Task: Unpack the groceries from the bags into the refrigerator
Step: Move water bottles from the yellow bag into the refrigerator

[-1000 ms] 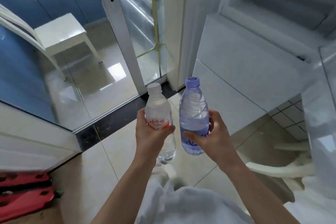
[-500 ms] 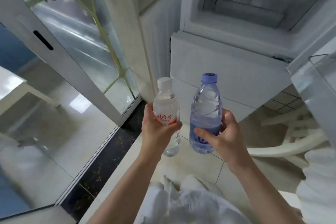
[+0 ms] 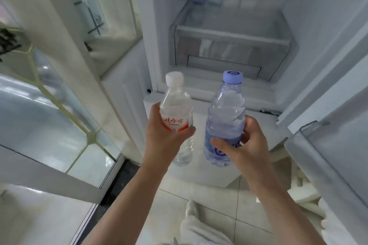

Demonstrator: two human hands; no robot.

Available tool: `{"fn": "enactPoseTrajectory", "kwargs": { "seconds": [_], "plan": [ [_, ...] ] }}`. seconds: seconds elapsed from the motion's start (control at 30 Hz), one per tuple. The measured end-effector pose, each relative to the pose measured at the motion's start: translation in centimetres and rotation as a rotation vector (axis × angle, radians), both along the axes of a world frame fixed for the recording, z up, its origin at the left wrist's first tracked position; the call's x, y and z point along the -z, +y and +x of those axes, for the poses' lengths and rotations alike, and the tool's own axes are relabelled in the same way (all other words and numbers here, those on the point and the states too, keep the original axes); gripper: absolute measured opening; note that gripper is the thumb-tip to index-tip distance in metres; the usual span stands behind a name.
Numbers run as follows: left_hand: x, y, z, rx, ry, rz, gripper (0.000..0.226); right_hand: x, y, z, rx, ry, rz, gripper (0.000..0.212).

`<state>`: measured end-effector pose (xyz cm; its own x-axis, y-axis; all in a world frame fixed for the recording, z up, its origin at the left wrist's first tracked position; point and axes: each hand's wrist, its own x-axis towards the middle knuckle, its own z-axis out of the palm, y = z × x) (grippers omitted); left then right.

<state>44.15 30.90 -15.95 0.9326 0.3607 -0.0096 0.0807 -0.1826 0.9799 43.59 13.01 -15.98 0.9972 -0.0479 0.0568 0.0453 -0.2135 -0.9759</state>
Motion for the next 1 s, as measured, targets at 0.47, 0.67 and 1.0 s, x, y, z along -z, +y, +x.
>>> {"fn": "enactPoseTrajectory", "kwargs": {
  "seconds": [0.47,0.67,1.0],
  "plan": [
    [-8.9,-1.7,20.1,-0.017,-0.322,0.049,0.059,-7.1,0.0,18.4,0.151,-0.239,0.131,0.057],
    [-12.3,-1.1,27.7,0.042,-0.393,0.032,0.064,-9.5,0.6,25.3,0.237,-0.316,0.057,0.055],
    [-12.4,-1.8,38.1,0.029,-0.471,0.018,0.071,-10.0,2.0,35.6,0.328,-0.375,-0.025,0.068]
  ]
}}
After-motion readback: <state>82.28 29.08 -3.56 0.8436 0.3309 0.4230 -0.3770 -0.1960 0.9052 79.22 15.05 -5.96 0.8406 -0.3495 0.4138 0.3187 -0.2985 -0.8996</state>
